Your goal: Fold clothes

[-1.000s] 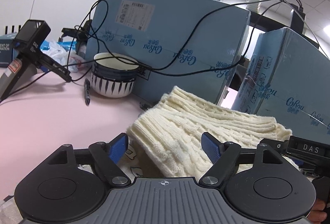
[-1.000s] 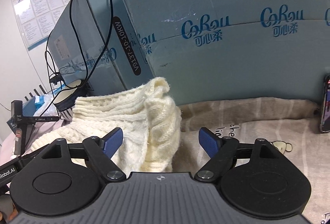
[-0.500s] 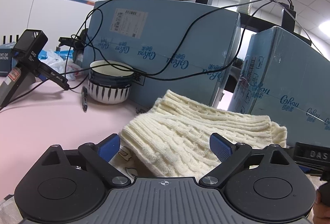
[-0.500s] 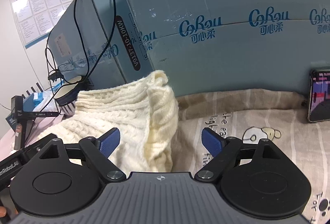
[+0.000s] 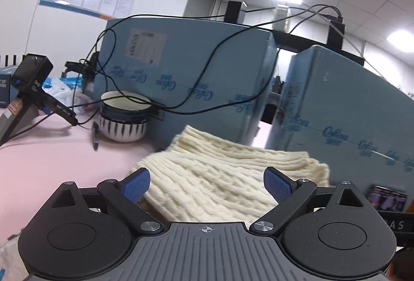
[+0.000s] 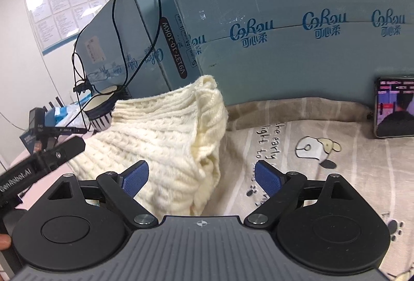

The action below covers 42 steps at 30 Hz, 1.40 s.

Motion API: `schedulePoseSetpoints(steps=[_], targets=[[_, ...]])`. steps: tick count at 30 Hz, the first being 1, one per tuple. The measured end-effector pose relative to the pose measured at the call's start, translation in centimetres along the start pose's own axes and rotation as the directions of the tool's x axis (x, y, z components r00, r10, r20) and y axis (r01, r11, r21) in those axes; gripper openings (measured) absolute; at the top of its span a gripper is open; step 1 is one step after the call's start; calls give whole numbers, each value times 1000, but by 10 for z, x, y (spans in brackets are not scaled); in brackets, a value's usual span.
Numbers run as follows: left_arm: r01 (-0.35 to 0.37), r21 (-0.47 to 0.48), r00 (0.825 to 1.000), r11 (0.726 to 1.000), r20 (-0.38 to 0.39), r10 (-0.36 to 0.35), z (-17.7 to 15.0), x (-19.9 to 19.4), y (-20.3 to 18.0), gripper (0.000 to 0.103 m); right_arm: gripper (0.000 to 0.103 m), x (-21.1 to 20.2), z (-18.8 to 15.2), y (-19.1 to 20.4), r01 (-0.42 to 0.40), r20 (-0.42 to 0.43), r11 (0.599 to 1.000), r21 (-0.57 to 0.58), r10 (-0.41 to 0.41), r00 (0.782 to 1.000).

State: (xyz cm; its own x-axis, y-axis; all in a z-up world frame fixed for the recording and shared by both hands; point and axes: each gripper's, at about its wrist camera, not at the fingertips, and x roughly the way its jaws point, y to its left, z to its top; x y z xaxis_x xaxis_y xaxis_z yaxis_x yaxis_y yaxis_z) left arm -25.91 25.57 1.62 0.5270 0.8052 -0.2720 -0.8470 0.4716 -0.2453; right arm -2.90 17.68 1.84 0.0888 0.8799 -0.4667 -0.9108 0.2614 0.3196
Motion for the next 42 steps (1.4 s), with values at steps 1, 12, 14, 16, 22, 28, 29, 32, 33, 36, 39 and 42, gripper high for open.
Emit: schedulePoseSetpoints(steps=[1, 12, 14, 16, 22, 28, 29, 32, 33, 36, 39, 42], targets=[[5, -5, 1000, 1000, -9, -5, 0, -2, -2, 97, 89, -4, -1, -1, -3, 0, 1000, 0, 3, 1000], [-13, -29, 995, 999, -96, 10, -16, -32, -28, 100, 91, -41, -14, -8, 13, -12, 999, -29, -13, 1000], [-31, -28, 995, 999, -100, 29, -20, -40, -31, 101, 91, -47, -17, -10, 13, -20, 1000, -26, -14, 1000], [-54, -28, 992, 998, -112, 50, -25, -46, -33, 102, 92, -53, -21, -11, 14, -30, 999, -31, -15, 999], [-86, -19, 991, 996, -106, 83, -32, -54, -39, 103, 98, -72, -35, -6, 17, 3, 991, -130, -16, 1000], [-112, 19, 991, 994, -72, 113, -37, -55, -41, 103, 103, -69, -38, -9, 26, 46, 988, -153, -19, 999], [-117, 25, 991, 993, -65, 119, -37, -55, -41, 103, 103, -68, -39, -9, 23, 45, 987, -160, -16, 999], [-141, 51, 989, 989, -28, 143, -41, -56, -42, 103, 103, -61, -39, -11, 14, 7, 984, -176, -13, 1000], [-145, 70, 989, 987, -14, 146, -43, -57, -44, 103, 103, -58, -39, -14, 5, -20, 987, -162, -8, 1000], [-128, 93, 992, 987, 26, 126, -45, -62, -47, 103, 103, -54, -38, -23, -17, -66, 992, -122, 9, 998], [-122, 88, 992, 989, 37, 119, -43, -62, -46, 103, 103, -57, -43, -19, 15, -38, 987, -163, -22, 999], [-123, 82, 992, 989, 37, 120, -43, -62, -45, 103, 103, -55, -46, -16, 22, -35, 981, -193, -30, 999]])
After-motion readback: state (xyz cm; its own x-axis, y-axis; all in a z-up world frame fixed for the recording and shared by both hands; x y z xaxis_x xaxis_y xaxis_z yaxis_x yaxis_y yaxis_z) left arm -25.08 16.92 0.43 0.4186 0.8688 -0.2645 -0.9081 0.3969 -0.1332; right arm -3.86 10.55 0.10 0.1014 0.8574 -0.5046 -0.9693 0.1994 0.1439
